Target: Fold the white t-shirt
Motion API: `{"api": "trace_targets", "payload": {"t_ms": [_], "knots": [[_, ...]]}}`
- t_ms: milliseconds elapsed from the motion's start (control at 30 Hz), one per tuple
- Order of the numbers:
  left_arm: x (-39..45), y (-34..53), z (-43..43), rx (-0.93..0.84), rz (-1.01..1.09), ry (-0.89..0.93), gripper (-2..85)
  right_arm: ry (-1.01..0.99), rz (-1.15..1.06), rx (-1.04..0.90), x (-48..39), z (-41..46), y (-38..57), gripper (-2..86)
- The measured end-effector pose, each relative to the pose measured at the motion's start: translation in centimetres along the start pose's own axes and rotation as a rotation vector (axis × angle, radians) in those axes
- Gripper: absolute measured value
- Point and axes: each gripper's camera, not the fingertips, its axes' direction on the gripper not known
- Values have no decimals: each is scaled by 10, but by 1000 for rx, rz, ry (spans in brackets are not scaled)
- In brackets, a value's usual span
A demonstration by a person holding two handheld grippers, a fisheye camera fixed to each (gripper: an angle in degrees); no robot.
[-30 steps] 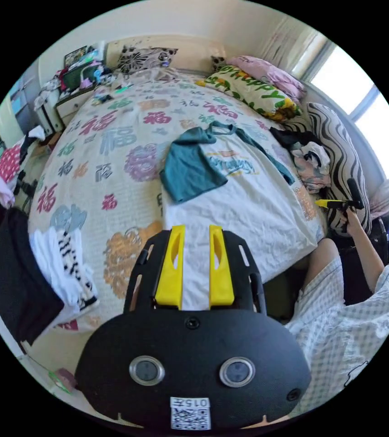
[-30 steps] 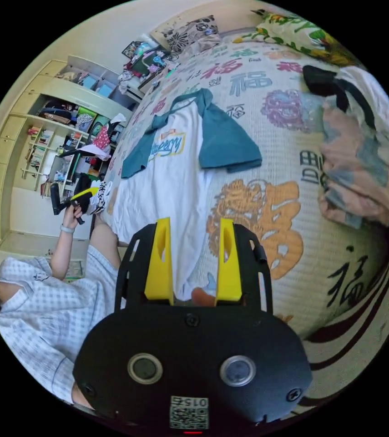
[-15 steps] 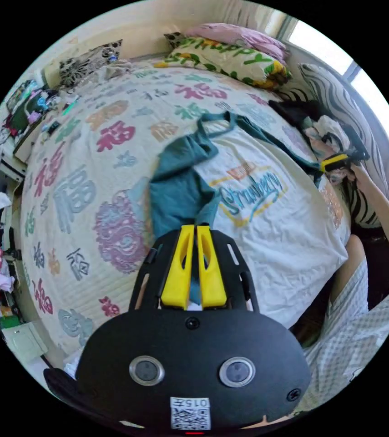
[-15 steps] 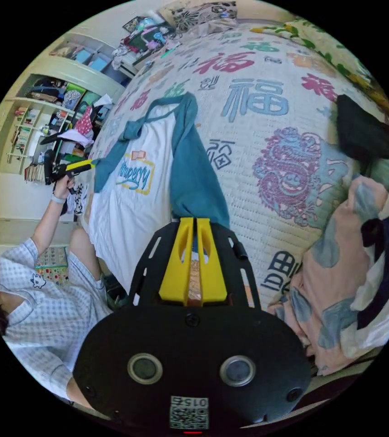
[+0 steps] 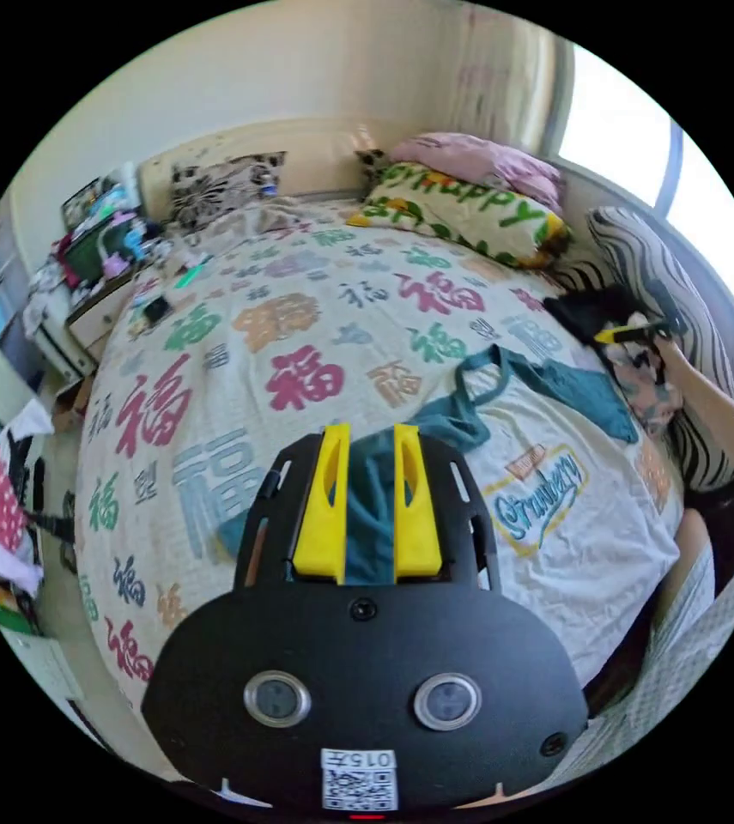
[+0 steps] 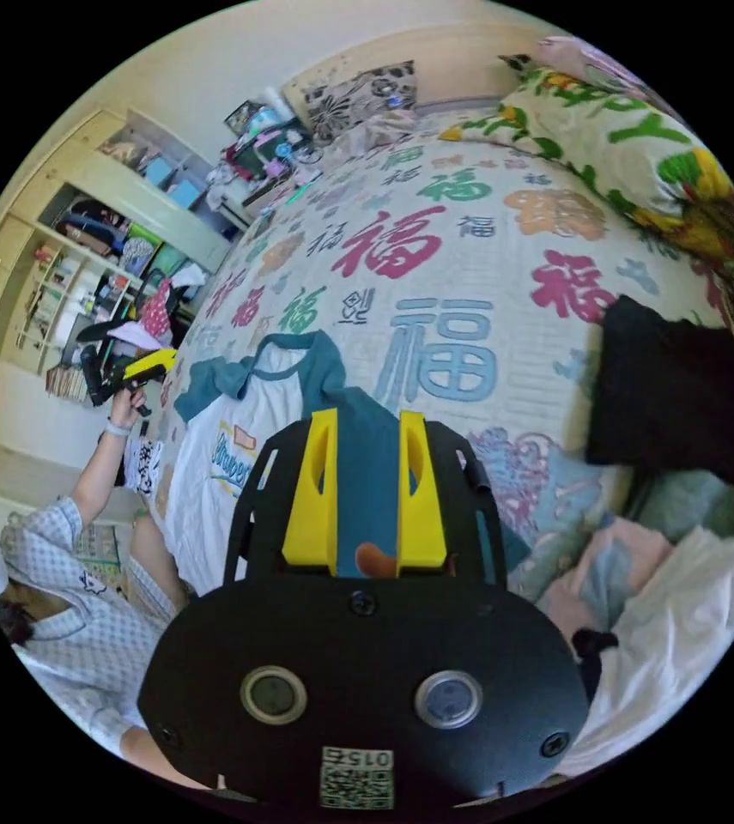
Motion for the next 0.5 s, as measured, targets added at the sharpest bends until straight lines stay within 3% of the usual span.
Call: {"api": "trace_targets", "payload": {"t_ms": [133, 233, 333, 433, 500], "knots": [[86, -27, 85, -176, 331, 48, 86, 0, -190, -205, -52, 80, -56, 135], [95, -32, 134, -317, 391, 15, 50, 25, -210, -304, -67, 129, -78, 110], [63, -47, 130, -238, 296, 104, 14, 171, -232, -344, -72, 145, -85, 17], [6, -63, 117, -96, 74, 81, 8, 13, -235, -327, -66, 135, -92, 6], [-29, -68, 131, -134, -47, 196, 9, 30, -214, -301, -63, 131, -94, 5]]}}
